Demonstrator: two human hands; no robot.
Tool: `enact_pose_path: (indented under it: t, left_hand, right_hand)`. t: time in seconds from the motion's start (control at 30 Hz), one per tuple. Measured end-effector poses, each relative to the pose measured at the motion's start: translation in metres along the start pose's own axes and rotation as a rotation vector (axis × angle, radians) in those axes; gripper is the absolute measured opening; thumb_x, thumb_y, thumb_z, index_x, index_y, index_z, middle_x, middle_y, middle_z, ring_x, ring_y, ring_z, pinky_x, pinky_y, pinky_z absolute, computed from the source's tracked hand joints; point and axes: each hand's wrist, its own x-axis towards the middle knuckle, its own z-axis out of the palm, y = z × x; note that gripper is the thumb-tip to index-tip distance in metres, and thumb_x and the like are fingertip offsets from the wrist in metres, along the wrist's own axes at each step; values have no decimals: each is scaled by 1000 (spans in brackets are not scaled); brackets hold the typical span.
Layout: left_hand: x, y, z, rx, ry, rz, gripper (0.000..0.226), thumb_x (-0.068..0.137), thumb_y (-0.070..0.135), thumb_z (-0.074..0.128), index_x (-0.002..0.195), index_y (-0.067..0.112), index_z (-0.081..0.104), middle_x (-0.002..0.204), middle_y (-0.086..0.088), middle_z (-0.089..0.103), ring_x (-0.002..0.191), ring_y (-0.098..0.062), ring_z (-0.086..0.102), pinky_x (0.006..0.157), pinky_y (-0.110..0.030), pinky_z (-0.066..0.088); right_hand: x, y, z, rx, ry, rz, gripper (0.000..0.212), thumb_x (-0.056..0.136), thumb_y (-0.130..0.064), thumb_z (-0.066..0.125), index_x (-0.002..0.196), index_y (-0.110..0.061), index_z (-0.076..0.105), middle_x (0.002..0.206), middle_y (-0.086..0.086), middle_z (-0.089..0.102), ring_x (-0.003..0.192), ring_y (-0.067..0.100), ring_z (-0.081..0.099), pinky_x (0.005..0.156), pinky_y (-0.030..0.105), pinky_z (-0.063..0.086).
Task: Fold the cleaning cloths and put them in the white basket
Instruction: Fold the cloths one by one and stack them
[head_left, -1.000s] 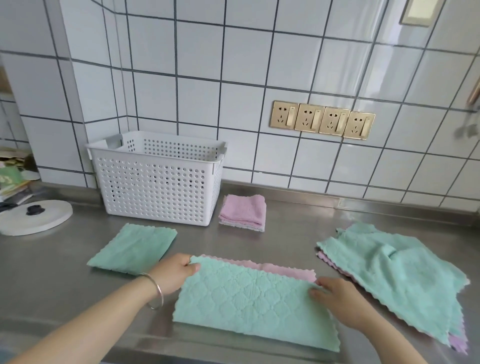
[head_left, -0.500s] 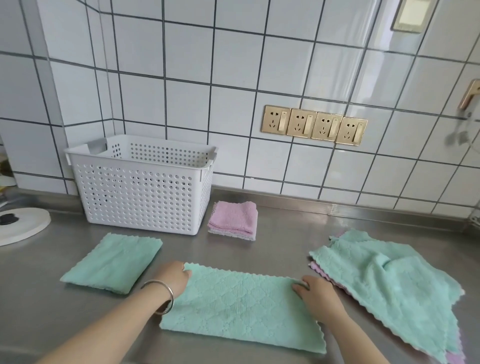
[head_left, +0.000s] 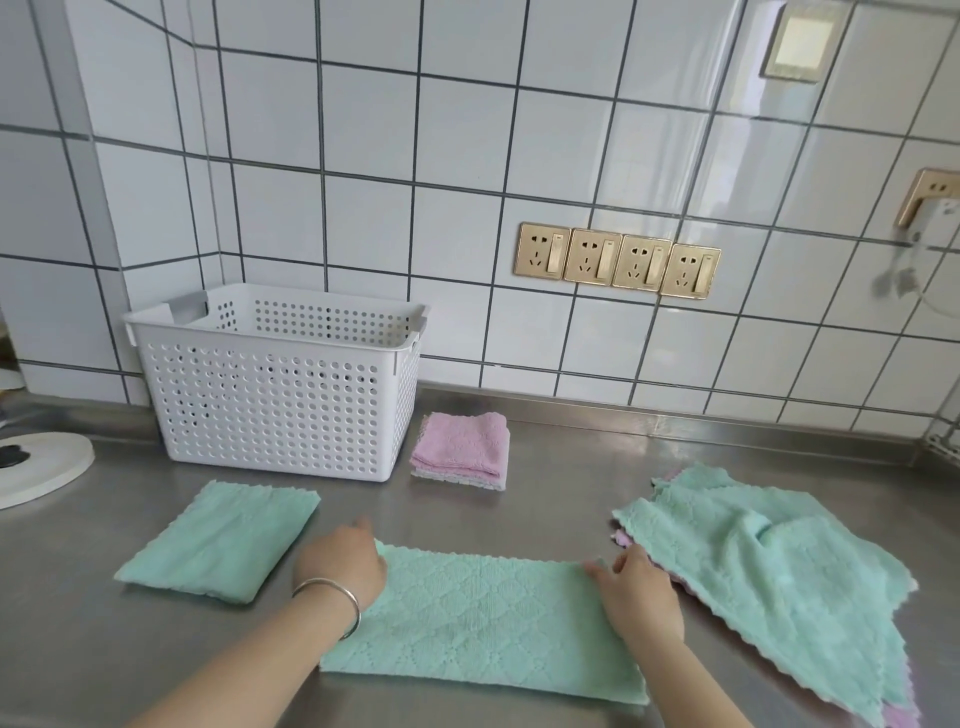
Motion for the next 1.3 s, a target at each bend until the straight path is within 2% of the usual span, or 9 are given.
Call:
enact_pose_path:
  t: [0.13,0.2,0.3,0.53,0.77,0.9,1.03,1.1,1.3]
  left_hand:
    - [-9,11,1,15,242,252,52,47,38,85,89,17,61,85,-2,60,75,-25,62,53,-32,49]
    - [-20,29,4,-53,135,381,58,70,54,63,118,23,53,115,2,56,108,-22,55,82,-37,49]
    - [-37,54,12,-73,-208,505,82,72,75,23,142,33,27,151,10,27,144,-14,17,117,-42,17]
    - [-54,68,26,39,-345,634,112,38,87,-9,143,49,1,157,14,-14,145,-17,-17,116,-54,-12]
    - [-51,68,21,40,-425,598,77,74,82,23,142,51,3,157,12,-14,145,-18,-18,116,-53,-13]
    - [-52,84,-11,-434,-497,461,78,79,76,21,140,30,38,154,4,28,146,-18,16,118,-37,12]
    - [-46,93,-41,-1172,-558,8,34,79,56,58,72,23,66,73,-1,71,75,-17,65,75,-29,44]
    - [-39,85,-46,-1273,-515,-84,26,85,34,61,64,19,56,50,2,56,46,-12,53,56,-24,43]
    - [-27,40,-53,-1093,-368,-98,17,95,21,47,83,14,56,75,-7,53,60,-18,49,53,-25,43]
  right_hand:
    - [-21,6,-9,70,98,22,38,92,-39,46,118,-10,44,114,10,60,98,29,58,70,32,40]
    - [-32,10,-10,40,60,59,45,91,-37,47,126,-9,41,127,9,53,110,27,55,75,33,40]
    - [-49,14,-6,-71,-43,115,55,84,-39,51,128,-10,39,130,8,48,119,26,50,89,34,41]
    - [-64,16,-9,-252,-143,183,50,78,-38,47,119,-10,52,121,7,52,115,27,48,85,32,43]
    - [-72,9,-6,-51,-122,177,7,72,-26,50,69,-19,53,87,3,59,87,25,56,69,27,43]
    - [-83,-13,2,49,197,-75,18,76,-12,54,92,-15,61,91,3,66,76,26,56,60,27,36]
    - [-95,-53,20,45,375,-592,28,51,-3,70,73,-18,63,68,-2,63,59,25,60,46,29,43]
    - [-105,-67,31,11,336,-766,34,51,-6,69,80,-20,61,77,-3,62,66,22,58,50,26,47]
    - [-116,-68,60,-32,148,-674,74,65,9,51,133,-18,40,145,6,41,124,26,50,76,29,54]
